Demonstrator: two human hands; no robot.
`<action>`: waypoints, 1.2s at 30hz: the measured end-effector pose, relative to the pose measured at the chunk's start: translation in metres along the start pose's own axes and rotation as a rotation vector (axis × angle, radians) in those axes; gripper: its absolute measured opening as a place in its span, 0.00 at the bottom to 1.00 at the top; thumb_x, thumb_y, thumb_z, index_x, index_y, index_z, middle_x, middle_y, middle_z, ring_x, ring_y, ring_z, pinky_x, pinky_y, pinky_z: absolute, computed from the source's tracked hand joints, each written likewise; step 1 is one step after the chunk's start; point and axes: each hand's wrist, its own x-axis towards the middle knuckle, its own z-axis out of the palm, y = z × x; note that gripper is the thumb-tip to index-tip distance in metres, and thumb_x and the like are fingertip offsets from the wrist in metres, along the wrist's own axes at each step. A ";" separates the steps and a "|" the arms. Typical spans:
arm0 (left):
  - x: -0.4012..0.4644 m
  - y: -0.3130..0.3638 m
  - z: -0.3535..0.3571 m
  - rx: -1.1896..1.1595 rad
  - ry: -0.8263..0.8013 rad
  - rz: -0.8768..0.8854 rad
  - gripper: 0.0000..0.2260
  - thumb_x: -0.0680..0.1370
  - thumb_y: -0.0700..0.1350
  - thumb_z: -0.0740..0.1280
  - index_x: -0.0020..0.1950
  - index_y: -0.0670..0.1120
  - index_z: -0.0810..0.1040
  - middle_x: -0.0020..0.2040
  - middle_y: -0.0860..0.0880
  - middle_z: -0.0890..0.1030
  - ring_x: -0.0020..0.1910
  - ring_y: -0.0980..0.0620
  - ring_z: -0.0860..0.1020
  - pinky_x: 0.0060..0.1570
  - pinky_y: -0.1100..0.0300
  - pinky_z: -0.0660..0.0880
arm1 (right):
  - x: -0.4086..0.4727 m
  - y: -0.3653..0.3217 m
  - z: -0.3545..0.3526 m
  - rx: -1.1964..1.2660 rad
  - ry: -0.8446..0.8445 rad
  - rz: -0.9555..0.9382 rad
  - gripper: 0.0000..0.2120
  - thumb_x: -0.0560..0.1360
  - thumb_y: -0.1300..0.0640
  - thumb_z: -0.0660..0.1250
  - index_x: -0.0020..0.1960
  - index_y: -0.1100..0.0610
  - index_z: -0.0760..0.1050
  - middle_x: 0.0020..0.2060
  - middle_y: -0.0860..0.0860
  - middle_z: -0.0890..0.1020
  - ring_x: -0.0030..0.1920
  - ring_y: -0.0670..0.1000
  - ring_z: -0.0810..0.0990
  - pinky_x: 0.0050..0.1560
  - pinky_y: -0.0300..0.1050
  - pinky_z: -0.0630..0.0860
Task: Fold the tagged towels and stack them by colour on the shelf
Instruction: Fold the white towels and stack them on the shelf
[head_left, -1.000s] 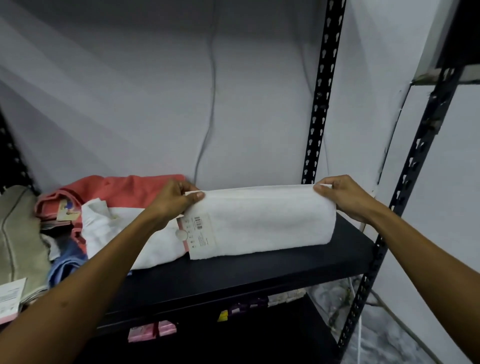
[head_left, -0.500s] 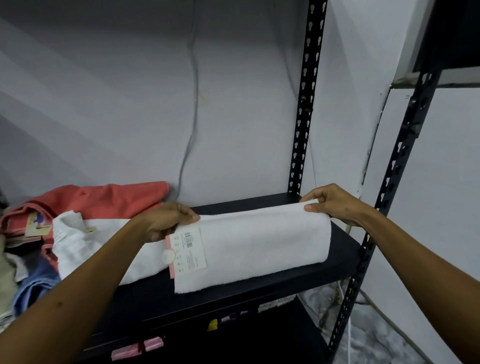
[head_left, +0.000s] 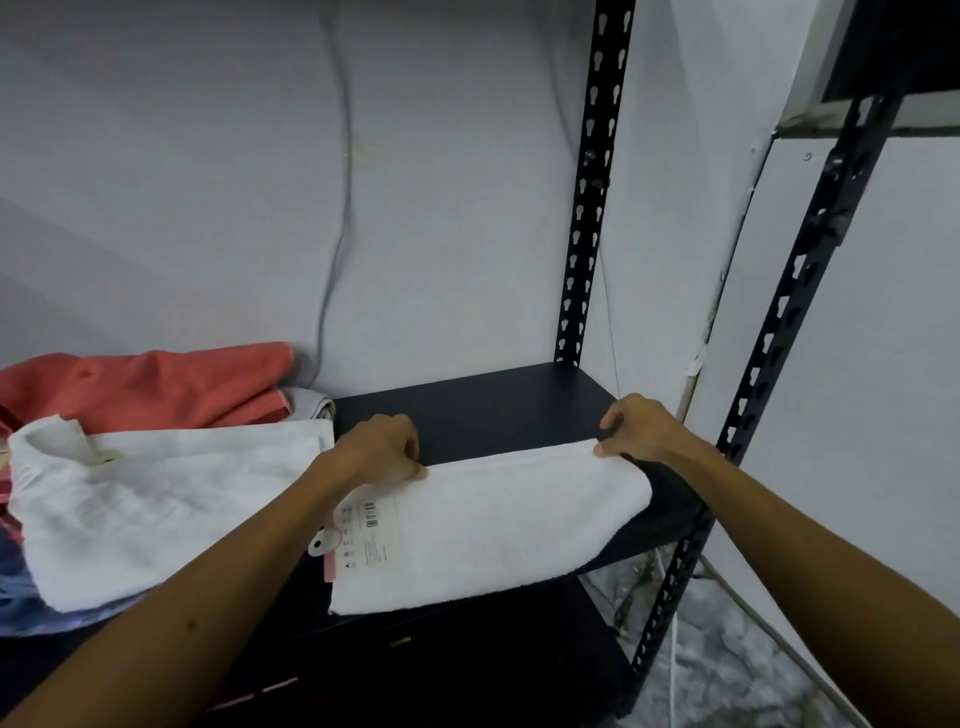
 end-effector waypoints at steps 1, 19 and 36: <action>0.003 -0.001 0.004 -0.016 0.007 0.007 0.06 0.75 0.51 0.72 0.47 0.51 0.78 0.47 0.51 0.81 0.45 0.52 0.80 0.51 0.55 0.79 | 0.001 0.000 -0.001 0.013 -0.016 0.022 0.11 0.69 0.57 0.78 0.45 0.62 0.81 0.43 0.53 0.82 0.43 0.51 0.79 0.42 0.38 0.73; 0.035 0.033 0.005 -0.003 0.105 -0.028 0.06 0.77 0.43 0.64 0.52 0.48 0.78 0.52 0.49 0.80 0.50 0.45 0.79 0.54 0.49 0.78 | -0.017 -0.007 0.011 0.188 -0.059 0.110 0.25 0.73 0.46 0.71 0.38 0.70 0.74 0.36 0.61 0.75 0.39 0.56 0.75 0.41 0.47 0.69; 0.118 0.144 0.027 -0.454 -0.142 0.101 0.11 0.73 0.46 0.74 0.41 0.45 0.73 0.39 0.47 0.72 0.38 0.49 0.70 0.40 0.57 0.67 | -0.054 0.012 0.022 0.289 0.032 0.027 0.15 0.73 0.51 0.73 0.32 0.55 0.75 0.27 0.44 0.74 0.30 0.43 0.71 0.36 0.39 0.67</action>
